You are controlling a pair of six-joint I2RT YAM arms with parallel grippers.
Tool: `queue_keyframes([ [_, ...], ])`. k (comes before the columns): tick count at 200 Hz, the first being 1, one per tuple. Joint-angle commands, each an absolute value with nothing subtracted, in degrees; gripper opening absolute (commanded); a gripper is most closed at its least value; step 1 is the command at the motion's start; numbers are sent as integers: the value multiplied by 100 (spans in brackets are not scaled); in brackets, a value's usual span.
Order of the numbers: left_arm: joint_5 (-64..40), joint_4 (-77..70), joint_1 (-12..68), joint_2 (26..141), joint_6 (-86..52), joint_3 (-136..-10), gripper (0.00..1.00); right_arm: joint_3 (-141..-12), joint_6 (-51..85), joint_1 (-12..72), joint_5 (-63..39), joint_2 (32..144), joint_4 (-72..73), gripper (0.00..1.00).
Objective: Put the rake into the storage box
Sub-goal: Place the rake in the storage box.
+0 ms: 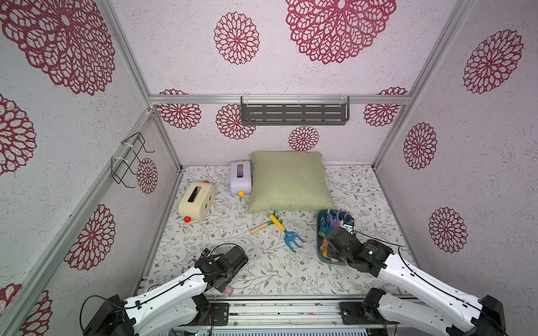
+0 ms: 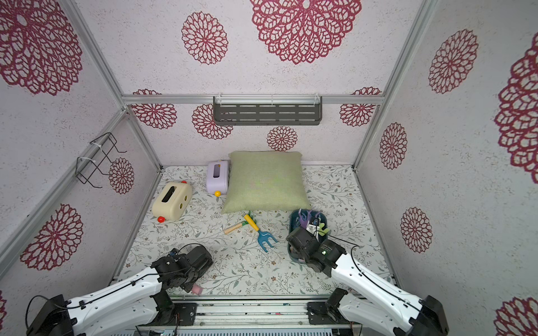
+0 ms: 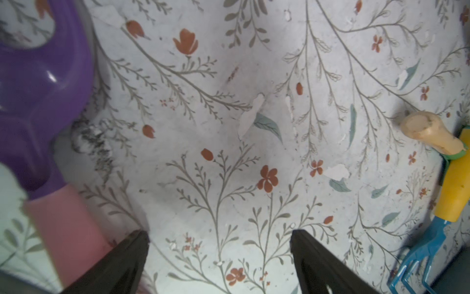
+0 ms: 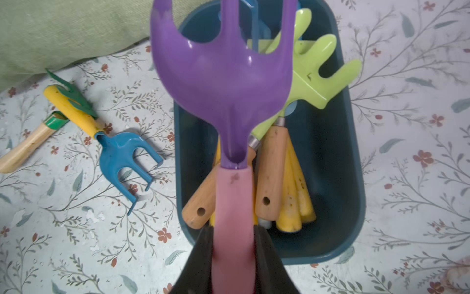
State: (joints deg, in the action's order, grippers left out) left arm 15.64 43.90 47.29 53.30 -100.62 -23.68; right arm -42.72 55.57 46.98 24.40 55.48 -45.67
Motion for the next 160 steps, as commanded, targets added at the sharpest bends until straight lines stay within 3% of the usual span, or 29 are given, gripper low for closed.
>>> queue_keyframes([
  [1,1560,4317,4644,5238,-10133,-2286,93,-4302,5672,4576,2590,5734,-4570,0],
  [78,1112,3970,3979,5286,-9546,-2085,84,-4188,5158,4116,2109,6389,-3897,0],
  [89,1093,3964,3955,5329,-9510,-2105,84,-4226,5101,4072,2050,6461,-3878,12],
  [114,1097,4071,3947,5348,-9466,-2170,85,-4344,5023,4037,2031,6552,-3974,21],
  [126,1109,4225,3938,5295,-9485,-2221,85,-4380,4988,4026,2026,6527,-4005,33],
  [140,1135,4445,3940,5178,-9516,-2320,86,-4422,4949,4025,2021,6457,-4036,37],
  [144,1144,4525,3942,5140,-9534,-2348,86,-4444,4941,4025,2029,6432,-4047,44],
  [154,1176,4739,3947,5024,-9583,-2435,87,-4464,4917,4017,2039,6375,-4069,47],
  [160,1188,4870,3948,4958,-9608,-2486,88,-4491,4897,4017,2050,6348,-4086,55],
])
